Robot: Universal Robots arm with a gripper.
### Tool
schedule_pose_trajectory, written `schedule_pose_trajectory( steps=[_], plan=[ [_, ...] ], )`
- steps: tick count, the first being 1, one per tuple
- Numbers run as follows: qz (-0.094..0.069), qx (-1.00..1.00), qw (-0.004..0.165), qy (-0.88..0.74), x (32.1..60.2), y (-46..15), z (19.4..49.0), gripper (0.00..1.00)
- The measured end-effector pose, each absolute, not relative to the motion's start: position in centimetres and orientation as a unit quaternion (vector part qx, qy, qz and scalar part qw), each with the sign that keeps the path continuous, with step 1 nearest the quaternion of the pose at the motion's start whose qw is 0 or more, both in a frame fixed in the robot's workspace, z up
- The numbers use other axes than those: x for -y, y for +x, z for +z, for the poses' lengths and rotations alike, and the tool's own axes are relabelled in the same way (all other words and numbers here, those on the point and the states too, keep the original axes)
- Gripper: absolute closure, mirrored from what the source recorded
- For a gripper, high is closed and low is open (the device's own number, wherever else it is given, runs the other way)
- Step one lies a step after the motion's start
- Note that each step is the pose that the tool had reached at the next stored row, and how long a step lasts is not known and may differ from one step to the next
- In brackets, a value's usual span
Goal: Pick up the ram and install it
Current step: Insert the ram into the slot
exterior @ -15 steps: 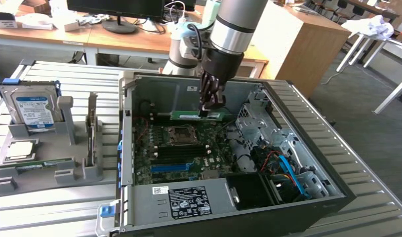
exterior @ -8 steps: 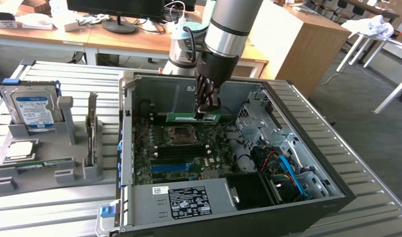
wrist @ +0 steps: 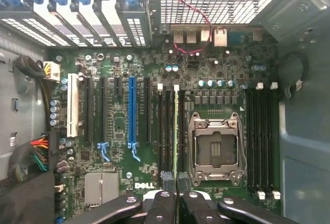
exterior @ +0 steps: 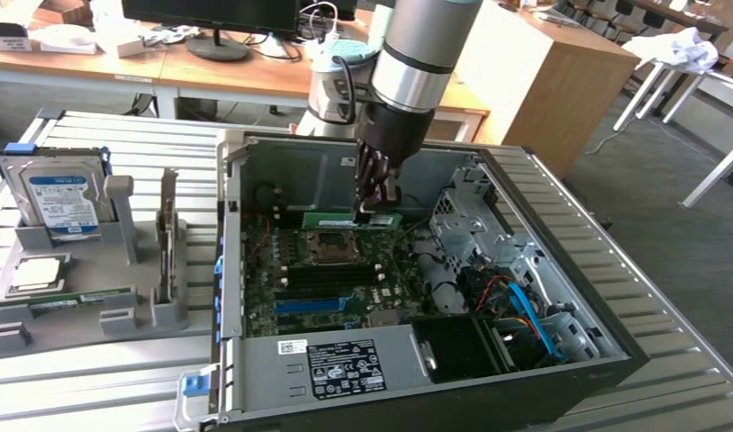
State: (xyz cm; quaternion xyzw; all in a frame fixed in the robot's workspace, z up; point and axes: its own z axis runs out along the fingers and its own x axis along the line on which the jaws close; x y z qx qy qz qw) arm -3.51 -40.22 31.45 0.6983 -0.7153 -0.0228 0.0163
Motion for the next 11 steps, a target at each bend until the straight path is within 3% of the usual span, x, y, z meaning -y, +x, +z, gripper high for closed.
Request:
schedule_pose_trajectory(
  steps=[11],
  plan=[
    [-0.023, 0.716, 0.016, 0.697, 41.4, -3.6, 29.5, 0.87]
  ],
)
